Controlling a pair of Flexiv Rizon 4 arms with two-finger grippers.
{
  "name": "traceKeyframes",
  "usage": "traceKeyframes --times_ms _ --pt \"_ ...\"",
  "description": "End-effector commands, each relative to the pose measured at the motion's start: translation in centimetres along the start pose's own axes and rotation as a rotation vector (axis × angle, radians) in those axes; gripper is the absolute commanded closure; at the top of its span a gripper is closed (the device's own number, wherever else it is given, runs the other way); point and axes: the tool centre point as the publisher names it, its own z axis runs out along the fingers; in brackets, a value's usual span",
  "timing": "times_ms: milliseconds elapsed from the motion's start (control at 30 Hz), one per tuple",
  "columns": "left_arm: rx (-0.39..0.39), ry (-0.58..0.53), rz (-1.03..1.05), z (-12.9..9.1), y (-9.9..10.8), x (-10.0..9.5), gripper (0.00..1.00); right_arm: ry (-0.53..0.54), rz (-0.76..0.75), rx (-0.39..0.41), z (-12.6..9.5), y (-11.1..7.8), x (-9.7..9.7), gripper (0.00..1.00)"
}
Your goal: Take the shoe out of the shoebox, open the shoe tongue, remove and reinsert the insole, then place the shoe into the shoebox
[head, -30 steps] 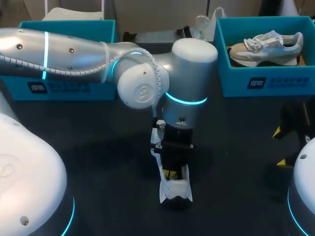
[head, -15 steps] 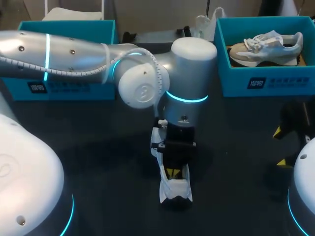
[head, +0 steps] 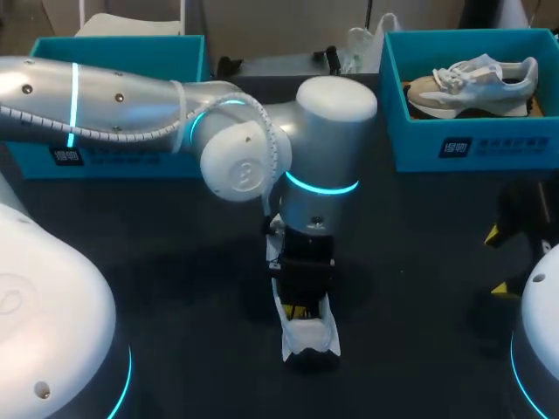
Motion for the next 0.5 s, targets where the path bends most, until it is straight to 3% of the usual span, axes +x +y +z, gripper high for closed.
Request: traceKeyframes --times_ms 33,200,500 --pt "0.013 -0.011 -0.012 2.5 0.2 -0.8 1.00 -0.003 0.001 0.002 -0.1 0.0 0.2 0.00" --pt "0.018 -0.041 -0.038 2.5 0.4 -1.2 1.00 -0.003 0.001 0.002 -0.1 0.0 0.2 0.00" --pt "0.000 -0.106 -0.019 -1.9 -1.5 -1.6 1.00 -0.003 0.001 0.002 -0.1 0.0 0.2 0.00"
